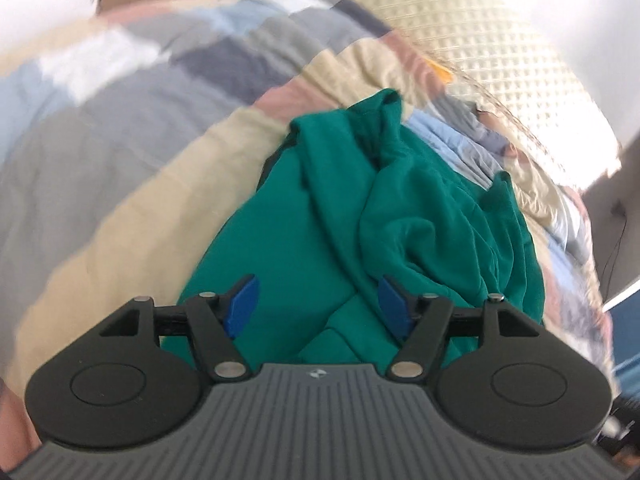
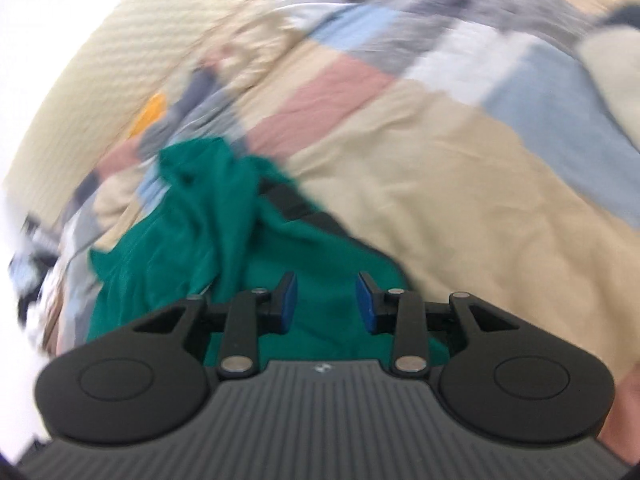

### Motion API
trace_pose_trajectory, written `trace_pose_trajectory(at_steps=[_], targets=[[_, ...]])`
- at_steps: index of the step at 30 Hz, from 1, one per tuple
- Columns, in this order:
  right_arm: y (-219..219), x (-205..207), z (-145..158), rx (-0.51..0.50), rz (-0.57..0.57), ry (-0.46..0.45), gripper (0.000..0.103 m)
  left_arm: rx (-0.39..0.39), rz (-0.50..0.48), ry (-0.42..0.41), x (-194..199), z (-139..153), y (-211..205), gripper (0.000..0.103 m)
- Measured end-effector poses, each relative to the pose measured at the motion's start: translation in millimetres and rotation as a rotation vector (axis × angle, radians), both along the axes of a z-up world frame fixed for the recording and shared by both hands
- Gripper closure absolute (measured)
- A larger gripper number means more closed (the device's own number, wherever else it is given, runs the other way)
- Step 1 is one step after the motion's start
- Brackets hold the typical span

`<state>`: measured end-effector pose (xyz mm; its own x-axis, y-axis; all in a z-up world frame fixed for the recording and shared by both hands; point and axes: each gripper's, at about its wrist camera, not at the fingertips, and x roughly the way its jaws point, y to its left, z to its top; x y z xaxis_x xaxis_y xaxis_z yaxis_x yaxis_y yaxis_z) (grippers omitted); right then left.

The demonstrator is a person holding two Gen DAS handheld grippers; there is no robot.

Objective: Fold large clothes
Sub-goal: 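Push the folded hoodie bundle together with both grippers along the bed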

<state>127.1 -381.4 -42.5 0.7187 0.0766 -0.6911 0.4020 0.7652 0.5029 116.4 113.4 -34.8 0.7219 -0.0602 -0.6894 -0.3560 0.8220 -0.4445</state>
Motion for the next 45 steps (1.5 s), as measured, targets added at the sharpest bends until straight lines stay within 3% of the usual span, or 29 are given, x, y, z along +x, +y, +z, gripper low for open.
trace_pose_trajectory(at_steps=[2,4,6,8,11,14,16,19,22,25,28,32,34,37,40,43,45], targets=[[-4.6,2.3,-9.4,-0.010,-0.045,0.039,0.067,-0.009,0.056,0.032,-0.9,-6.3,9.3,0.032],[-11.1,3.8,-16.4,-0.015,-0.068,0.063,0.060,-0.043,0.088,0.037,-4.3,-9.6,18.6,0.032],[-15.5,2.5,-18.1,-0.011,-0.088,0.057,0.038,-0.061,0.130,0.042,-8.2,-11.3,26.2,0.032],[-14.2,0.3,-15.3,-0.059,-0.127,0.054,0.023,-0.047,0.181,0.057,-11.2,-13.6,33.1,0.031],[-13.9,-2.4,-12.0,-0.134,-0.175,0.037,0.023,-0.052,0.244,0.076,-13.4,-17.3,42.5,0.026],[-18.4,1.7,-18.2,-0.140,-0.191,0.078,0.023,-0.031,0.316,0.129,-16.1,-26.6,51.8,0.026],[-25.0,6.5,-29.9,-0.076,-0.190,0.120,0.023,-0.061,0.346,0.164,-17.7,-34.7,58.7,0.026],[-39.7,5.4,-49.1,0.105,-0.209,0.186,0.020,-0.171,0.364,0.195,-18.6,-49.6,68.0,0.026],[-41.6,3.2,-48.4,0.155,-0.193,0.161,0.012,-0.318,0.346,0.193,-19.9,-63.4,73.8,0.026],[-29.6,1.7,-45.1,0.204,-0.113,0.121,0.012,-0.363,0.297,0.171,-19.5,-64.0,66.8,0.026],[-22.4,4.4,-49.2,0.345,0.007,0.076,0.012,-0.434,0.243,0.127,-21.9,-64.1,60.4,0.026],[-8.3,6.3,-41.9,0.379,0.110,0.018,0.012,-0.523,0.143,0.028,-15.7,-56.0,48.1,0.026],[-3.2,6.9,-37.8,0.401,0.160,-0.016,0.012,-0.497,0.099,0.021,-11.9,-50.4,40.4,0.026],[2.2,8.5,-38.0,0.401,0.193,-0.013,0.012,-0.423,0.098,0.085,-5.2,-53.1,30.1,0.026],[8.6,4.1,-40.2,0.285,0.133,0.040,0.015,-0.385,0.126,0.171,-1.1,-63.0,26.7,0.026],[15.0,2.6,-42.3,0.130,0.039,0.098,0.015,-0.361,0.162,0.191,1.5,-67.5,26.5,0.027],[15.8,2.2,-44.1,0.077,0.004,0.118,0.016,-0.338,0.155,0.197,3.5,-66.3,23.7,0.031]])
